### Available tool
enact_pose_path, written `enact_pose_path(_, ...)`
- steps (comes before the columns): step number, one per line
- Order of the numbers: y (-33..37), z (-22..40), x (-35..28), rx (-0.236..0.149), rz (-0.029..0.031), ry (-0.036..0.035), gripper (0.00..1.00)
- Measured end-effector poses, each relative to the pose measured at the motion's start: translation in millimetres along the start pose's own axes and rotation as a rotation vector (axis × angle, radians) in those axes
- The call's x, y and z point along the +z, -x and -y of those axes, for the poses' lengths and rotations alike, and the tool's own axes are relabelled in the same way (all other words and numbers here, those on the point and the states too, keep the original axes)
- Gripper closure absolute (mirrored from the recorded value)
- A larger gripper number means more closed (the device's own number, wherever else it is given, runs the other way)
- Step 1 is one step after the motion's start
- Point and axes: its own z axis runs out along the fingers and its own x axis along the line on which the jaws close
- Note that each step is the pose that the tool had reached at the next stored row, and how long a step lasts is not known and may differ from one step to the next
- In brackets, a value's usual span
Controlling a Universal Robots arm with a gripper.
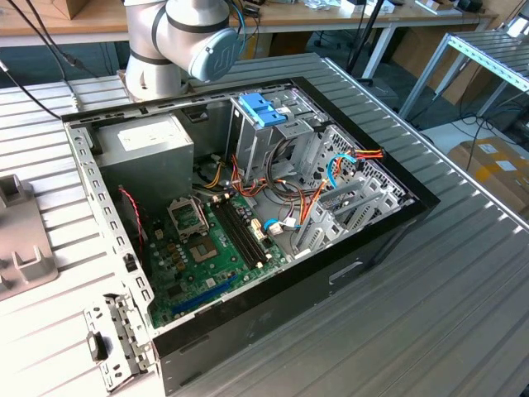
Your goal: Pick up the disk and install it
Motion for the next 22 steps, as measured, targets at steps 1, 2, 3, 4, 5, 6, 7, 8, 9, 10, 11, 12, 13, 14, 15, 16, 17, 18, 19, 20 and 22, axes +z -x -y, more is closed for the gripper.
enact_pose_path(1, 0.0, 0.0, 0.0, -0.005, 0.0001, 0.0002, 0.89)
enact_pose_path(2, 0.0, 0.0, 0.0, -0.009, 0.0001, 0.0003, 0.89)
enact_pose_path(3, 0.0, 0.0, 0.0, -0.013, 0.0001, 0.0004, 0.89)
enact_pose_path(4, 0.0, 0.0, 0.0, -0.017, 0.0001, 0.0005, 0.89)
enact_pose_path(5, 0.0, 0.0, 0.0, -0.022, 0.0001, 0.0006, 0.89)
enact_pose_path(6, 0.0, 0.0, 0.0, -0.026, 0.0001, 0.0007, 0.89)
enact_pose_path(7, 0.0, 0.0, 0.0, -0.031, 0.0002, 0.0009, 0.89)
enact_pose_path(8, 0.0, 0.0, 0.0, -0.035, 0.0003, 0.001, 0.89)
enact_pose_path(9, 0.0, 0.0, 0.0, -0.039, 0.0003, 0.0011, 0.89)
enact_pose_path(10, 0.0, 0.0, 0.0, -0.043, 0.0002, 0.0012, 0.89)
enact_pose_path(11, 0.0, 0.0, 0.0, -0.046, 0.0003, 0.0013, 0.89)
enact_pose_path(12, 0.0, 0.0, 0.0, -0.05, 0.0003, 0.0014, 0.89)
enact_pose_path(13, 0.0, 0.0, 0.0, -0.054, 0.0003, 0.0015, 0.89)
enact_pose_path(14, 0.0, 0.0, 0.0, -0.057, 0.0004, 0.0016, 0.89)
enact_pose_path(15, 0.0, 0.0, 0.0, -0.061, 0.0003, 0.0018, 0.89)
enact_pose_path(16, 0.0, 0.0, 0.0, -0.065, 0.0004, 0.0018, 0.89)
enact_pose_path(17, 0.0, 0.0, 0.0, -0.069, 0.0004, 0.0019, 0.89)
enact_pose_path(18, 0.0, 0.0, 0.0, -0.074, 0.0004, 0.0021, 0.89)
enact_pose_path(19, 0.0, 0.0, 0.0, -0.078, 0.0004, 0.0022, 0.89)
enact_pose_path(20, 0.0, 0.0, 0.0, -0.083, 0.0005, 0.0023, 0.89)
enact_pose_path(22, 0.0, 0.0, 0.0, -0.095, 0.0005, 0.0027, 0.89)
